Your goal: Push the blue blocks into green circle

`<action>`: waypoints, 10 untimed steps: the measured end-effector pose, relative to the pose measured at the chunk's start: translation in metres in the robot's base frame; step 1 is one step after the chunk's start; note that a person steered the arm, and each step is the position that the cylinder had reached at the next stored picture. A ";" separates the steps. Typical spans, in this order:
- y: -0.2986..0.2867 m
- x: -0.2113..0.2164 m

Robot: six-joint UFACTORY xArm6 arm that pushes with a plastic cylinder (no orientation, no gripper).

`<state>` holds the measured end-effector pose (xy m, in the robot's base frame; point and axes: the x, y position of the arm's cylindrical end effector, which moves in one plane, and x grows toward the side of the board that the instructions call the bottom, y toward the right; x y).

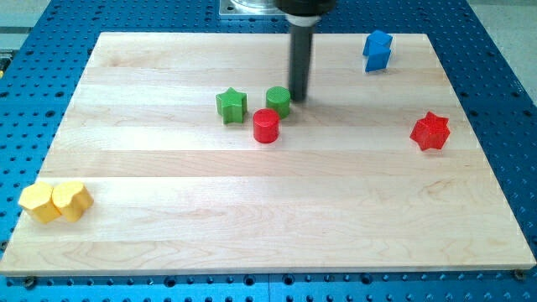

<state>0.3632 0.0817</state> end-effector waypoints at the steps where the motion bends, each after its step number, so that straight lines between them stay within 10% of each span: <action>1: 0.106 -0.008; 3: 0.195 -0.133; 4: 0.113 -0.172; 6: 0.038 -0.095; 8: 0.078 -0.171; 10: 0.120 -0.142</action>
<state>0.2210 0.2018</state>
